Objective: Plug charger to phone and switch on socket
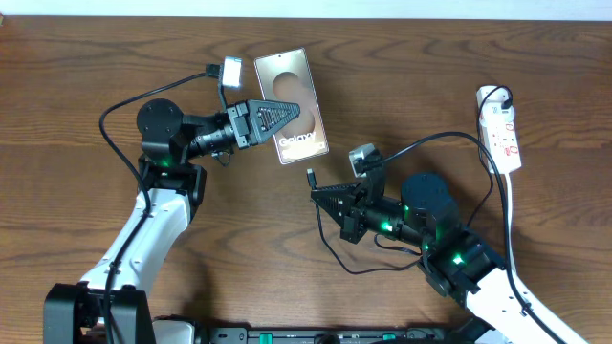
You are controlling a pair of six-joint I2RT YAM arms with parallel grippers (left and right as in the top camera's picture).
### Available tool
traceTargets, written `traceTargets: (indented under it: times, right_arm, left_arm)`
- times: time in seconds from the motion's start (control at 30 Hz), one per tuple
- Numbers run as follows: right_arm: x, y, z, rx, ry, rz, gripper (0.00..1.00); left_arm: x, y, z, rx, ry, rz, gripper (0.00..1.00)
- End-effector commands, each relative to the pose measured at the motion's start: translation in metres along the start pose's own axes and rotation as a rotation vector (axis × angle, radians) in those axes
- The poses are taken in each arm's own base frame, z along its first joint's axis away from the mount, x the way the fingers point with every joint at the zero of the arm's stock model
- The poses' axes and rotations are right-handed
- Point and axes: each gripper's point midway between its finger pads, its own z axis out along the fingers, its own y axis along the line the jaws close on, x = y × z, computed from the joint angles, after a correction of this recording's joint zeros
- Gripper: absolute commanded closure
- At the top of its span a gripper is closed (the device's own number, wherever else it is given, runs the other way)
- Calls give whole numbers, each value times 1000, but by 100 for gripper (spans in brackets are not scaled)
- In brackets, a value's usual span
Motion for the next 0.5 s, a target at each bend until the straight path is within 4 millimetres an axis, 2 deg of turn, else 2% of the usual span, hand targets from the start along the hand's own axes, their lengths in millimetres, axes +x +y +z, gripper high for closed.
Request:
traceTargets:
  times: [0.0, 0.47]
  right_arm:
    - [-8, 3, -1, 1, -31, -4, 99]
    - [-15, 1, -1, 20, -63, -11, 99]
  left_arm:
    - [-5, -11, 1, 15, -8, 56, 93]
    - [-3, -12, 2, 19, 2, 38, 93]
